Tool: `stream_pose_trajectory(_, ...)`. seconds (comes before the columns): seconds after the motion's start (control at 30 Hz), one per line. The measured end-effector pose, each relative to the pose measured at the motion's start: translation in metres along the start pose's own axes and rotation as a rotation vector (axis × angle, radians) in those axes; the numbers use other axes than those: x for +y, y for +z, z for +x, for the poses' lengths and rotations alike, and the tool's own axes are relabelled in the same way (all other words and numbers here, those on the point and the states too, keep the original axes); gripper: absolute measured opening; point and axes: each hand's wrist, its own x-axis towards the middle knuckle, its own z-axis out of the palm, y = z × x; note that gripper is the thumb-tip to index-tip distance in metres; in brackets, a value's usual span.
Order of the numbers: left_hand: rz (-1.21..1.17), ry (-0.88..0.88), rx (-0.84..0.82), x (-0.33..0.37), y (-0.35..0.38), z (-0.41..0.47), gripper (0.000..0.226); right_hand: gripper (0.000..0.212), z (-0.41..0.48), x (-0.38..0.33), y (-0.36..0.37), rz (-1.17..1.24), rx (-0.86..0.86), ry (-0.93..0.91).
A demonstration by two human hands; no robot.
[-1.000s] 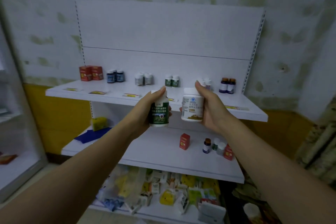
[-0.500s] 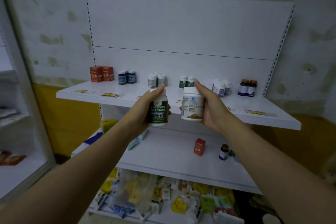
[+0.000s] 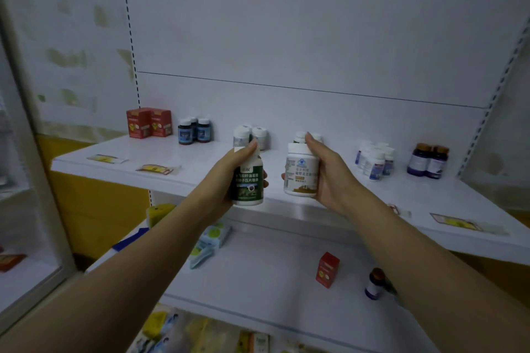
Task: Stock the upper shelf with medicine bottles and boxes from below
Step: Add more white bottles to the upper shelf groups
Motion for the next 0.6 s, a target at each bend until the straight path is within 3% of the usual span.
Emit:
stream_pose_trajectory(0.47, 0.013, -0.011, 0.118, 0.004, -0.066, 0.142, 0.027, 0.019, 0.172, 0.016, -0.014, -0.053, -0.067, 0.018)
stream_pose_trajectory(0.6, -0.015, -0.009, 0.09, 0.008, -0.096, 0.177, 0.023, 0.056, 0.22, 0.037, -0.008, -0.102, -0.002, 0.012)
